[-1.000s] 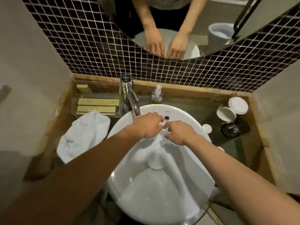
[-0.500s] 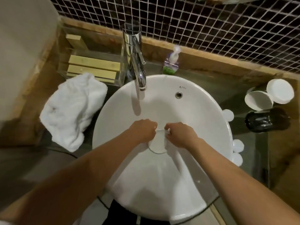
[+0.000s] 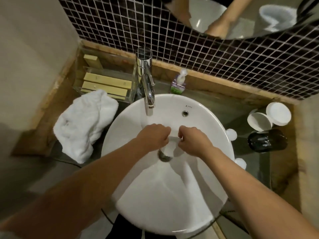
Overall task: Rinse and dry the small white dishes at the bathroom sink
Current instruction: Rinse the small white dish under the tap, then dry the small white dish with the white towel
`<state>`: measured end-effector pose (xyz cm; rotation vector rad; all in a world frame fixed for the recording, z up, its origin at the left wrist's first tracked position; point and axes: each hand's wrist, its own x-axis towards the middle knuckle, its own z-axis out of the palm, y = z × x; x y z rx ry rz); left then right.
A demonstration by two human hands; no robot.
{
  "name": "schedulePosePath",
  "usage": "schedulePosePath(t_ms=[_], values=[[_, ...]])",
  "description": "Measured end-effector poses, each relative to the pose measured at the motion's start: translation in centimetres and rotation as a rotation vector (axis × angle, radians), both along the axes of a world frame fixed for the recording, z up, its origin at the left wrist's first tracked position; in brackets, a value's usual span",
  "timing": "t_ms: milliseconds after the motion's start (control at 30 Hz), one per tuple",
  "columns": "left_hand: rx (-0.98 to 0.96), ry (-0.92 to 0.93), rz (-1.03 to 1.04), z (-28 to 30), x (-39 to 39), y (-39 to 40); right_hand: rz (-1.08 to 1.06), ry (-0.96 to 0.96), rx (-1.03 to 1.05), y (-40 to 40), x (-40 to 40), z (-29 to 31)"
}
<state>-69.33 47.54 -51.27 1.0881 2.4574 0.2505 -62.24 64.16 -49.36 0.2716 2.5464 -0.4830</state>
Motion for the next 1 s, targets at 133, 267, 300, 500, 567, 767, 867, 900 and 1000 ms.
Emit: schedulePosePath(t_ms=[133, 267, 300, 500, 567, 767, 867, 900, 1000], values=[[0.058, 0.094, 0.022, 3.0, -0.6, -0.3, 0.109, 0.148, 0.094, -0.4, -0.8, 3.4], [0.059, 0.143, 0.031, 5.2, -1.2, -1.6, 0.167, 0.211, 0.103, -1.5, -1.8, 5.7], [0.048, 0.139, 0.047, 5.6, -1.2, -2.0, 0.188, 0.210, 0.105, -2.0, -2.0, 6.0], [0.055, 0.132, 0.234, 6.6, -1.3, -6.5, 0.251, 0.189, 0.035, -5.7, -3.7, 7.1], [0.106, 0.173, 0.307, 7.1, -1.5, -8.7, 0.242, 0.171, -0.020, -7.3, -4.6, 7.7], [-0.024, 0.422, 0.594, 7.0, -3.2, -15.9, 0.102, 0.147, -0.185, -11.1, -7.0, 8.8], [-0.167, 0.360, 0.688, 6.2, -3.5, -18.6, 0.039, 0.151, -0.234, -12.4, -7.8, 8.8], [-0.209, 0.342, 0.704, 5.8, -3.4, -19.2, 0.024, 0.150, -0.242, -12.7, -8.1, 8.8], [-0.182, 0.264, 0.757, 5.1, -3.2, -20.1, -0.014, 0.147, -0.261, -13.5, -8.8, 8.9]])
